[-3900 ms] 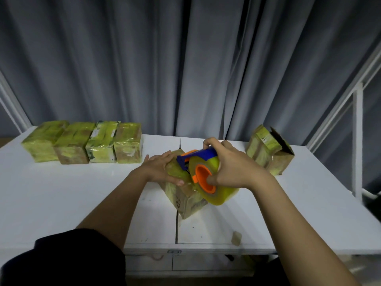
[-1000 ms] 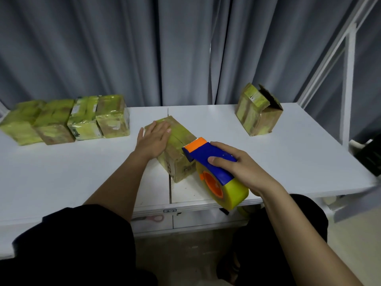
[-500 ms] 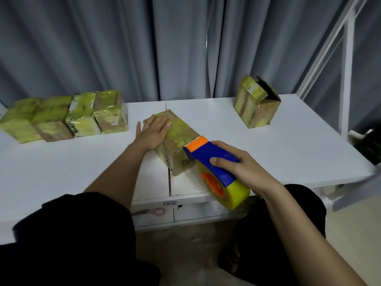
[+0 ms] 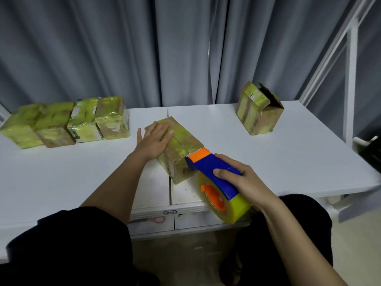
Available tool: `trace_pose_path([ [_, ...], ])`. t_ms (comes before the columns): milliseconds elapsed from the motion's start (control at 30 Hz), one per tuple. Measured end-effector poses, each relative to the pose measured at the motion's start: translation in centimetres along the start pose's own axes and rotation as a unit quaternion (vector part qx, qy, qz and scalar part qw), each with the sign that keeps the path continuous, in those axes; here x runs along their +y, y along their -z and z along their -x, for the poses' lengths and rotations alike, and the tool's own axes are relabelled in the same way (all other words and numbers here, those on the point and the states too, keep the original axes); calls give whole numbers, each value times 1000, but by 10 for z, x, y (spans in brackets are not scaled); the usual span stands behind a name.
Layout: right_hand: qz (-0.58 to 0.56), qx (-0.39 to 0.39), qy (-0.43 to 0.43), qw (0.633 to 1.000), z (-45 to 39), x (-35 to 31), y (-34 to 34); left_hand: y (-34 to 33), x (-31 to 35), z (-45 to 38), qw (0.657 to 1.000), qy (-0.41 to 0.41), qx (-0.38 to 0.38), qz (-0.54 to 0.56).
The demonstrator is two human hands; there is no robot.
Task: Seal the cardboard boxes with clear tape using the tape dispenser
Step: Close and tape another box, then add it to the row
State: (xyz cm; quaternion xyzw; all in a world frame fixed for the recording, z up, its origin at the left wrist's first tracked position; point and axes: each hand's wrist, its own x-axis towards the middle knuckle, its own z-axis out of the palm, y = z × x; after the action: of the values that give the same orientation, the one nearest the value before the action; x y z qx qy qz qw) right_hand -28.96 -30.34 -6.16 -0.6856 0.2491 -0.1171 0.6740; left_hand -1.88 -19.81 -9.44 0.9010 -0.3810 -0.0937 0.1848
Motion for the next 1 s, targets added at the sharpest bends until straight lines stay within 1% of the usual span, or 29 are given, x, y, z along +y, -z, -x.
trace_pose_path([
  [100, 11, -7, -8, 1000, -3, 1, 0, 3, 3, 0, 1000, 6, -7, -5],
  [233, 8, -13, -17, 1000, -4, 3, -3, 14, 19, 1, 999, 34, -4, 16],
  [300, 4, -14, -19, 1000, -4, 4, -4, 17, 33, 1, 998, 49, -15, -32],
  [367, 1, -13, -20, 1000, -4, 5, -4, 11, 47, 2, 990, 59, -49, -116],
  [400, 1, -14, -19, 1000, -5, 6, -3, 4, 51, 2, 985, 54, -61, -155],
  [467, 1, -15, -19, 1000, -5, 7, -2, -6, 51, 1, 979, 23, -57, -197],
  [533, 3, -17, -17, 1000, -6, 8, -2, -7, 44, -4, 980, -5, -50, -194],
  [667, -7, -19, -8, 1000, -9, 7, 2, 3, 36, -18, 984, -19, -94, -149],
  [700, -8, -21, -6, 1000, -9, 6, 2, 6, 35, -21, 984, -19, -92, -151],
  [800, -1, -31, -2, 1000, -9, 6, 2, 14, 31, -31, 985, -2, -51, -165],
  [867, -8, -22, -2, 1000, -10, 7, 0, 12, 29, -33, 987, 5, -30, -161],
  [1000, -15, -15, 1, 1000, -13, 10, -3, 5, 24, -35, 990, 18, -25, -135],
])
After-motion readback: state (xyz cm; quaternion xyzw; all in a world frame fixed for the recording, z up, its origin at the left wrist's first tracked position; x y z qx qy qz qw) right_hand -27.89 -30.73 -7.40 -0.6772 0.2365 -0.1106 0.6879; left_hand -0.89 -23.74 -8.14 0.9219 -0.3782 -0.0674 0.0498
